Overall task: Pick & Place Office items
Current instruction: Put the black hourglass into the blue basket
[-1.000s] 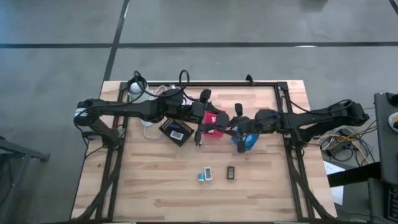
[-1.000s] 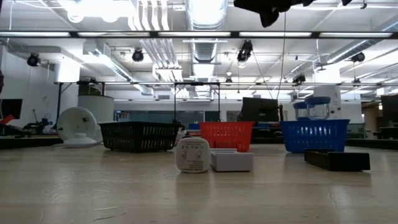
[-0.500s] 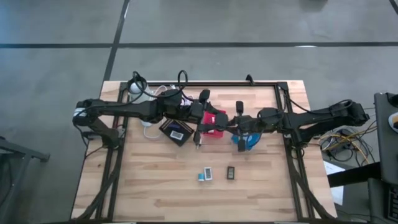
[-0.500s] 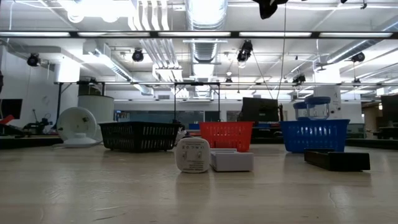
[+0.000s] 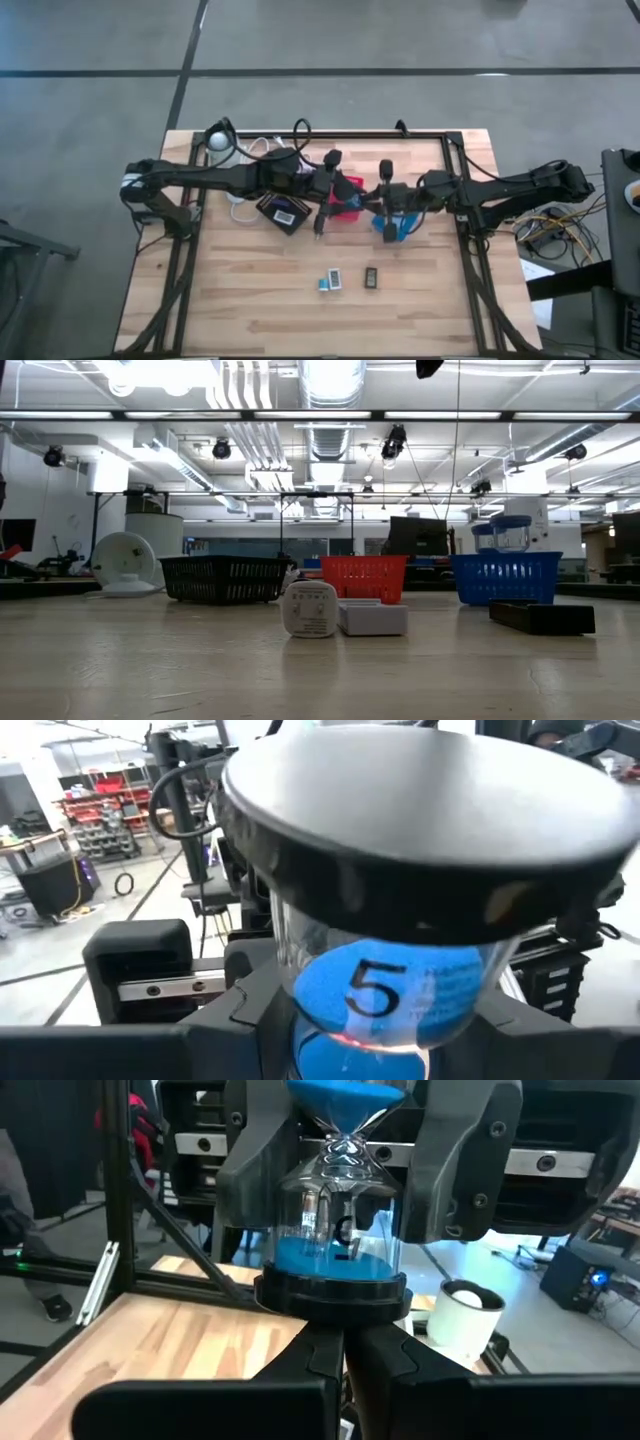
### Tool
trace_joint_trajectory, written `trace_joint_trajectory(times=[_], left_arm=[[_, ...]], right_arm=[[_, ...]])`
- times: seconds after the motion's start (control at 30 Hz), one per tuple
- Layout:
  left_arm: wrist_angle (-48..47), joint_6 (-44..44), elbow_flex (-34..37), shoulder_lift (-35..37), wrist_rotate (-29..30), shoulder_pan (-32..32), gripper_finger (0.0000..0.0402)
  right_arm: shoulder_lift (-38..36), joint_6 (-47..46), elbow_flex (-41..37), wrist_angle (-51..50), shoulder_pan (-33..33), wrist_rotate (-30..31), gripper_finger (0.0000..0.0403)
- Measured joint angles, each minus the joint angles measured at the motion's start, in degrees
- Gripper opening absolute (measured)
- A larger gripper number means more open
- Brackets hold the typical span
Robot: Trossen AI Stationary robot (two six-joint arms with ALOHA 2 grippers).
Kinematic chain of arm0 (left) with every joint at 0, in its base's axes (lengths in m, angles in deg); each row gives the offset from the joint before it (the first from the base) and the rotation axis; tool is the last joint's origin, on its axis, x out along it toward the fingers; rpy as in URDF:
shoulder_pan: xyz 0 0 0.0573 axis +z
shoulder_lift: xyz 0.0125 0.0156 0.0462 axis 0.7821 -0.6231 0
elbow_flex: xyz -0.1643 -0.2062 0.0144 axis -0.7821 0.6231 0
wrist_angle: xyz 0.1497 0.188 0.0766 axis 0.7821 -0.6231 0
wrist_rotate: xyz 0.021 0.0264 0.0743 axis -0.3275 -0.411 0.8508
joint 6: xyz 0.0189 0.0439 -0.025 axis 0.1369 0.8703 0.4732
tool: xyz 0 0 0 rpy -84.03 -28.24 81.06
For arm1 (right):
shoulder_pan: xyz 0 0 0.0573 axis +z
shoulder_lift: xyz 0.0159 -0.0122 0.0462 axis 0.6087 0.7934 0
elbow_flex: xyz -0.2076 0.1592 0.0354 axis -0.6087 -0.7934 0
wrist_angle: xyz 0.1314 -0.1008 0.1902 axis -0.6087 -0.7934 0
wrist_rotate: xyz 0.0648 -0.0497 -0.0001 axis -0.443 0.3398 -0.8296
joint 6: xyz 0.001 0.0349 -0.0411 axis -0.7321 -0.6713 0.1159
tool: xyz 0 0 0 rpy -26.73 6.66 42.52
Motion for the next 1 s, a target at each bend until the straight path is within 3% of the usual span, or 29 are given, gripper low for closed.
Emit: trace_joint_trajectory(times=[0.4,0.6,0.8,1.0], left_arm=[[-2.3,1.2,0.0,0.1,0.0,0.1,0.0171],[-12.6,3.7,-1.3,2.2,0.2,0.4,0.0171],[-17.1,4.6,-2.0,3.1,0.3,0.4,0.0171],[-19.1,4.9,-1.9,4.2,0.6,0.5,0.0171]], right_arm=[[0.0,-0.4,0.0,-2.5,0.1,-0.1,0.0008],[-0.6,-1.8,0.0,-6.1,0.1,-0.1,0.0008],[-0.7,-2.8,-0.1,-7.9,0.3,-0.4,0.0011],[-1.9,-2.3,0.0,-8.1,2.4,-2.2,0.0072]])
